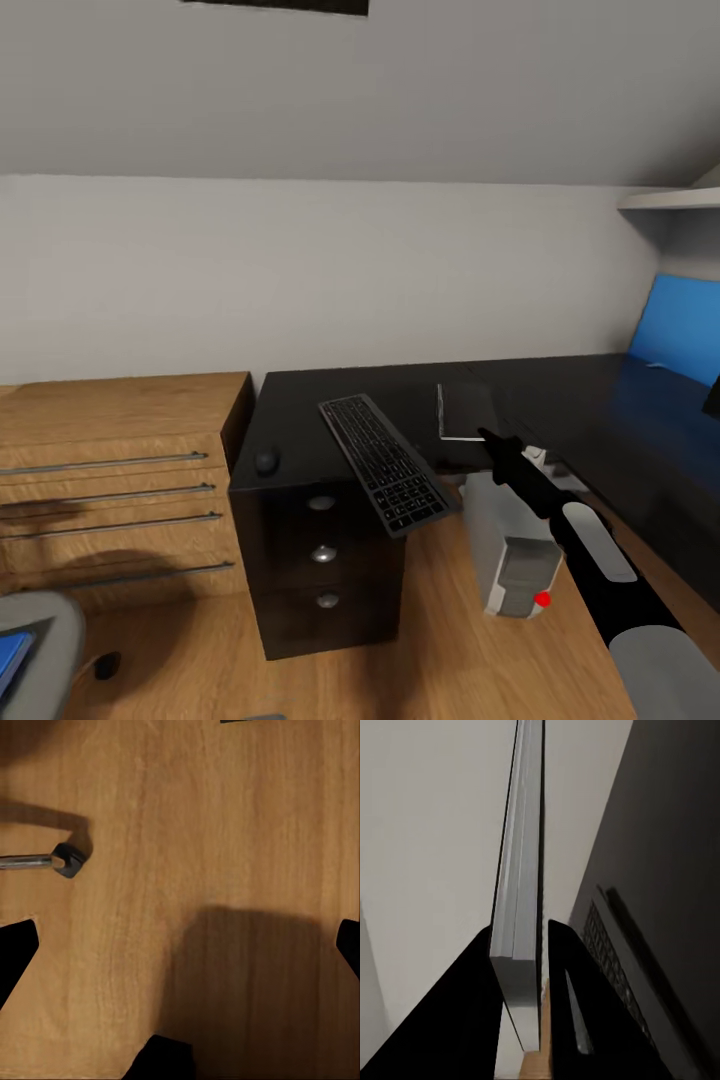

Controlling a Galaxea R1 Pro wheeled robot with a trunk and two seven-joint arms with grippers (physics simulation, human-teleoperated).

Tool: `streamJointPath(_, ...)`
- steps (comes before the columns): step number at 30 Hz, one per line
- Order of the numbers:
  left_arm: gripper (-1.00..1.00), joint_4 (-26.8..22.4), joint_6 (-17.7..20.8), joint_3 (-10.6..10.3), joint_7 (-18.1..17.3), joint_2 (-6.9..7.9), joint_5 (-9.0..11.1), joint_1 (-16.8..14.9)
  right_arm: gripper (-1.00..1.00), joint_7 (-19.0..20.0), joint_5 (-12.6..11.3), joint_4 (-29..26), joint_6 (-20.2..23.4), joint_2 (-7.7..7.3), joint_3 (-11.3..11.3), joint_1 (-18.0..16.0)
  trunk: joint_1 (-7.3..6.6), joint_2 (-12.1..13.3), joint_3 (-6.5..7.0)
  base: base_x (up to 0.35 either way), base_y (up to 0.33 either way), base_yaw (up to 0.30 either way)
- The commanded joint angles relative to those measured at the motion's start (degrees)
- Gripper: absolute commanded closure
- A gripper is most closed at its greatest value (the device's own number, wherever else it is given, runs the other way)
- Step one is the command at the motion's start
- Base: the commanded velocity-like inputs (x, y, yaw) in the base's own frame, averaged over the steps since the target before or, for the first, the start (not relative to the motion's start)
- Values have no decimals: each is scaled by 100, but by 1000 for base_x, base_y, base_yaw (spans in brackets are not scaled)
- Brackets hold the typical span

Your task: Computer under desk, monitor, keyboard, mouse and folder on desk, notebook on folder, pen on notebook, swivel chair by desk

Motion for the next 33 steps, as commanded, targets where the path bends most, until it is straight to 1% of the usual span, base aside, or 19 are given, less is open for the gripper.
streamJointPath(1,-100,-12,22,-38,38,5,8,-10,100,19,-48,0,29,-2,-5,-2,-3,-3,-6,-274,-7,280)
streamJointPath(5,-100,-9,24,20,38,5,4,-10,100,14,-48,0,36,-2,-5,-5,-3,-3,-6,-237,-57,280)
streamJointPath(8,-100,2,24,142,38,6,6,-11,100,11,-48,0,41,-2,-10,-4,-3,-3,-10,-83,-29,277)
streamJointPath(9,-100,61,20,307,38,6,4,-11,100,18,-45,2,39,-7,-17,-7,-3,-3,-11,-24,-9,133)
streamJointPath(12,-100,127,17,467,35,5,3,-10,100,23,-42,2,40,-15,-22,-7,-3,-3,-13,-15,-5,82)
streamJointPath(14,-100,150,16,521,33,5,3,-10,100,25,-41,2,42,-20,-24,-9,-3,-3,-13,-7,-3,39)
streamJointPath(21,-100,186,15,605,29,5,-4,-10,100,27,-63,4,64,-21,-23,-7,-3,-3,-14,-3,-1,14)
streamJointPath(25,-100,189,15,610,26,5,-6,-12,100,25,-169,2,70,-22,-23,-9,-3,-3,-14,0,-33,2)
streamJointPath(26,-100,189,15,610,23,5,-6,-12,100,24,-194,1,71,-23,-23,-9,-3,-3,-14,0,-125,1)
streamJointPath(27,-100,190,15,611,13,5,-3,-12,100,25,-273,7,61,-36,-28,-7,-3,-3,-14,0,-263,0)
streamJointPath(33,-100,191,16,612,-42,5,1,-11,100,19,-284,42,33,-53,-31,-3,-3,-3,-14,0,-293,0)
